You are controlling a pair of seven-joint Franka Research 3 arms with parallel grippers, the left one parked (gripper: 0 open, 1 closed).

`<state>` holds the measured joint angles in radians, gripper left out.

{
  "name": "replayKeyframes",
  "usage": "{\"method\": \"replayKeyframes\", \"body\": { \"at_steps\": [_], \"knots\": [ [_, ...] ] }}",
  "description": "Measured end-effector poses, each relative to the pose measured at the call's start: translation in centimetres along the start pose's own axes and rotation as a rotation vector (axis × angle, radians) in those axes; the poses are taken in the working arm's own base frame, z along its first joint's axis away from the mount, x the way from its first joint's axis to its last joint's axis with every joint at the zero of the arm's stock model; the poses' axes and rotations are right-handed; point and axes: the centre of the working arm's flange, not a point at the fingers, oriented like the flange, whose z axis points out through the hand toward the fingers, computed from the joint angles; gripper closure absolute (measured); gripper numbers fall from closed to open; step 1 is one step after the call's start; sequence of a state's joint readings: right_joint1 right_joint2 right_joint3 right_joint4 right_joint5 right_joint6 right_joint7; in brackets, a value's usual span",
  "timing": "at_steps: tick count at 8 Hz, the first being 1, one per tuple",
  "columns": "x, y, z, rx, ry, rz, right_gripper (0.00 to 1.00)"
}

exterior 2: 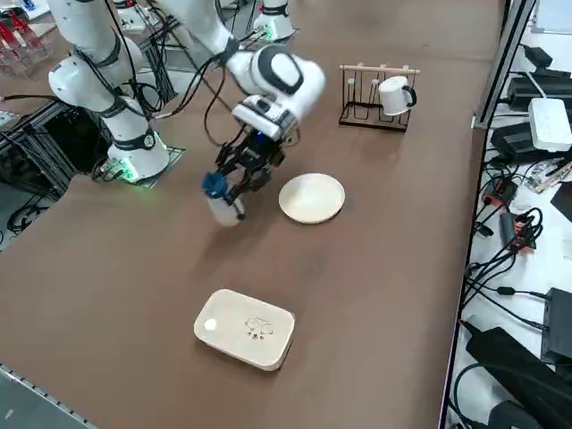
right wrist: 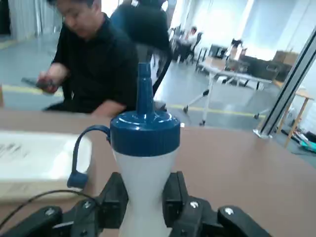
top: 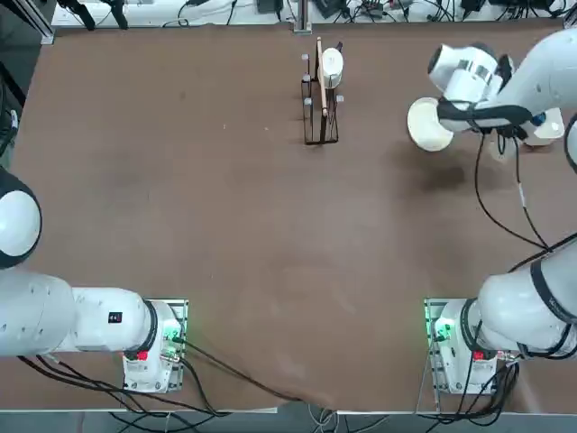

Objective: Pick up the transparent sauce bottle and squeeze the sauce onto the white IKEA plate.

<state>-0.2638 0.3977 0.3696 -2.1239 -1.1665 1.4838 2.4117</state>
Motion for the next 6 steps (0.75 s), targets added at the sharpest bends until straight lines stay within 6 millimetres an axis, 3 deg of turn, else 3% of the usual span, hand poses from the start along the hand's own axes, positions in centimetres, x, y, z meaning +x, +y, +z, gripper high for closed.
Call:
{"method": "replayKeyframes", "body": {
  "at_steps": [3,6],
  "knots": [
    [-2.0,2.2,7.9,-0.009,0.094,0.072,0.60],
    [-5.3,3.4,10.9,-0.018,0.119,0.145,0.60]
  ]
}}
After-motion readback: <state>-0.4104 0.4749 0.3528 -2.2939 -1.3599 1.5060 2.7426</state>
